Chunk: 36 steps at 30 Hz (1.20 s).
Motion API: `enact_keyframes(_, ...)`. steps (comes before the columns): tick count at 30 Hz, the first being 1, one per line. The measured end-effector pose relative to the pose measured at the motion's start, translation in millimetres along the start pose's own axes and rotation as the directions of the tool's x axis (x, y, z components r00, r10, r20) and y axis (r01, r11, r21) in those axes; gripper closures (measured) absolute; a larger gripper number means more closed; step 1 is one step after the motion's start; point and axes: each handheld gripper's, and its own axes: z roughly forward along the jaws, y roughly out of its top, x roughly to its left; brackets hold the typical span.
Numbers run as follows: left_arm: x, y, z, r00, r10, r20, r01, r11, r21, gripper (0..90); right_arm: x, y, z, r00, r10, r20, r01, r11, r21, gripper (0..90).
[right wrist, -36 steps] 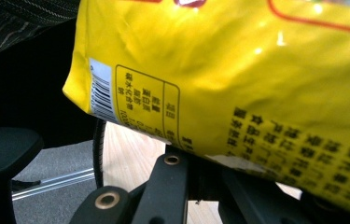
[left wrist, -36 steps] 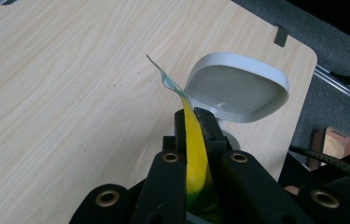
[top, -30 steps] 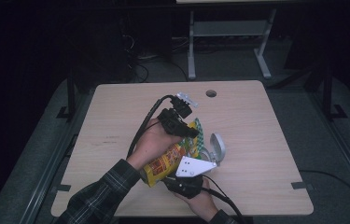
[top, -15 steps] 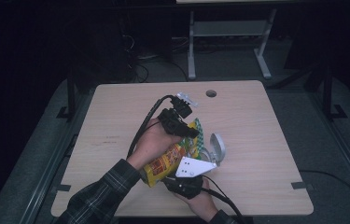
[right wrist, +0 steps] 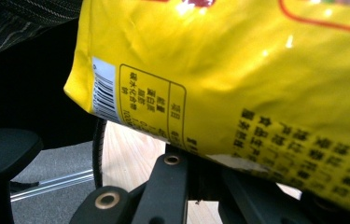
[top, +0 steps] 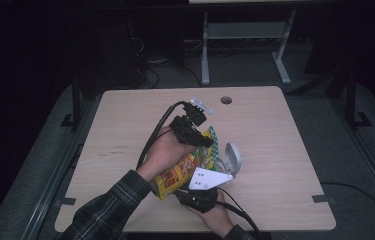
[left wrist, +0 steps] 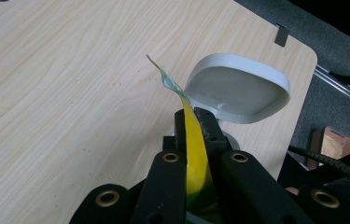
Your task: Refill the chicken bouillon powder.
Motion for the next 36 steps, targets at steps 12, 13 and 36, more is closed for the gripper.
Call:
enact_keyframes(12, 0.0, -0.2, 0.3, 1.0000, -0.001, 0.001, 0.001, 1.0000, 0.000, 89.9, 0.3, 0.1, 0.1, 1.0000, -0.002, -0.007, 0.002, 1.000, 0.000, 90.0)
enact_keyframes(13, 0.0, -0.2, 0.3, 1.0000, -0.002, 0.002, 0.002, 1.0000, 0.000, 89.9, 0.3, 0.1, 0.1, 1.0000, -0.001, -0.007, 0.001, 1.000, 0.000, 90.0)
enact_keyframes(36, -0.1, 0.0, 2.1, 1.0000, -0.007, -0.003, 0.007, 0.9999, 0.010, 89.9, 1.2, -0.2, 0.6, 0.9999, 0.008, -0.012, -0.008, 1.000, -0.003, 90.0)
